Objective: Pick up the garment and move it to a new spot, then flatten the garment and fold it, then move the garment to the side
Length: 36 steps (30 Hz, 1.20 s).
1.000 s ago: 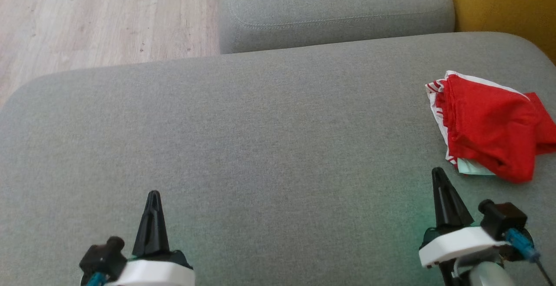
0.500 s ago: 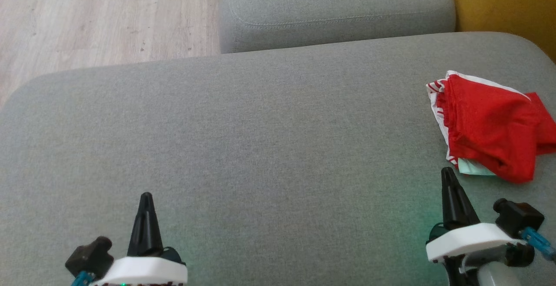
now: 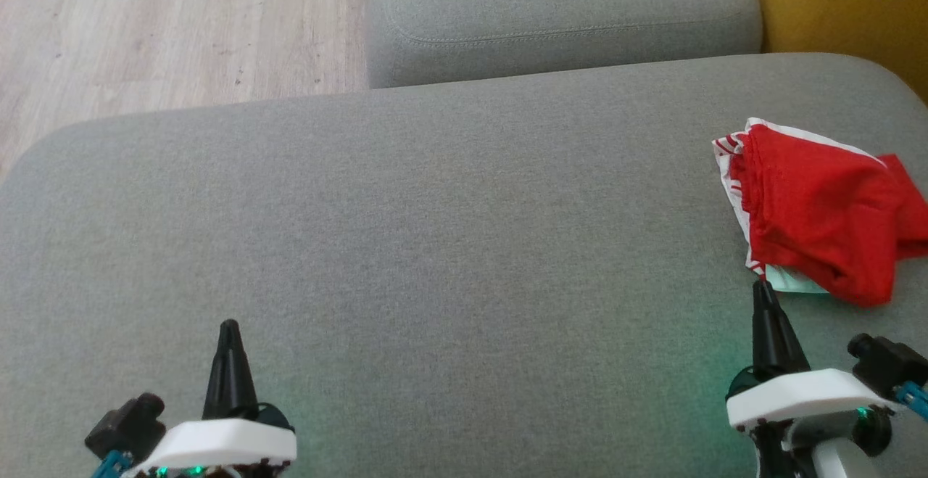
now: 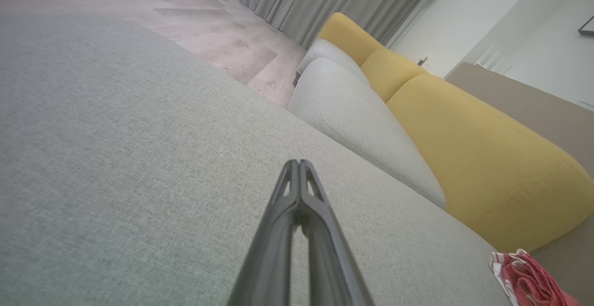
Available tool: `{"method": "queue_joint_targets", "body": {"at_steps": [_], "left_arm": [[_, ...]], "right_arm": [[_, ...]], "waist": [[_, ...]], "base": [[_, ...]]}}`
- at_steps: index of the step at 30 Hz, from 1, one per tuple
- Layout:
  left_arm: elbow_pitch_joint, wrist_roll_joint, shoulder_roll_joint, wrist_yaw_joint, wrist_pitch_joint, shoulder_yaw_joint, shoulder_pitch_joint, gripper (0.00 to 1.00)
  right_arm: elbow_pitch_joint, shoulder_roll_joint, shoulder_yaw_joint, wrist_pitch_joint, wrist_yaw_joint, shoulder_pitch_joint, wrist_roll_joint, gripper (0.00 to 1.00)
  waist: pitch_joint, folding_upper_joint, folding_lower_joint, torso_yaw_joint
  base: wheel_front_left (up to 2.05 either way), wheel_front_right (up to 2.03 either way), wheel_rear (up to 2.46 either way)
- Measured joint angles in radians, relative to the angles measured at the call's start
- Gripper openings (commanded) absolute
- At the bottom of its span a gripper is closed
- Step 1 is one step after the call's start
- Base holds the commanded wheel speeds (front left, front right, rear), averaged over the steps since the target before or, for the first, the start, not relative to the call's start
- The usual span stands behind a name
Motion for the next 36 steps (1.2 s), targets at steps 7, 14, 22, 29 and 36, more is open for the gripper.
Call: {"method": "queue_joint_targets", "body": {"at_steps": [7, 14, 22, 29, 36], "left_arm": [[0.0, -0.07, 0.0, -0.005, 0.017, 0.012, -0.001, 0.0], [0.002, -0.139, 0.0, -0.012, 0.038, 0.028, -0.007, 0.0], [0.003, -0.21, 0.0, -0.017, 0.058, 0.036, -0.017, 0.0], [0.004, -0.279, 0.0, -0.022, 0.078, 0.055, -0.022, 0.0], [0.007, -0.359, 0.0, -0.031, 0.099, 0.064, -0.028, 0.0]], "right_arm": [[-0.005, 0.0, -0.008, 0.021, 0.0, -0.001, 0.083, 0.0], [-0.01, 0.0, -0.018, 0.04, 0.0, -0.002, 0.165, 0.0], [-0.014, 0.0, -0.03, 0.064, 0.0, -0.005, 0.249, 0.0], [-0.016, 0.0, -0.038, 0.082, 0.0, -0.01, 0.332, 0.0], [-0.021, 0.001, -0.049, 0.102, 0.0, -0.021, 0.425, 0.0]], "waist": [[0.001, 0.0, 0.0, 0.001], [0.001, 0.0, 0.0, 0.002], [0.002, 0.0, 0.0, 0.002], [0.003, 0.0, 0.0, 0.003], [0.004, 0.0, 0.0, 0.004]], "base": [[0.0, 0.0, 0.0], [0.0, 0.0, 0.0], [0.0, 0.0, 0.0], [0.0, 0.0, 0.0], [0.0, 0.0, 0.0]]}}
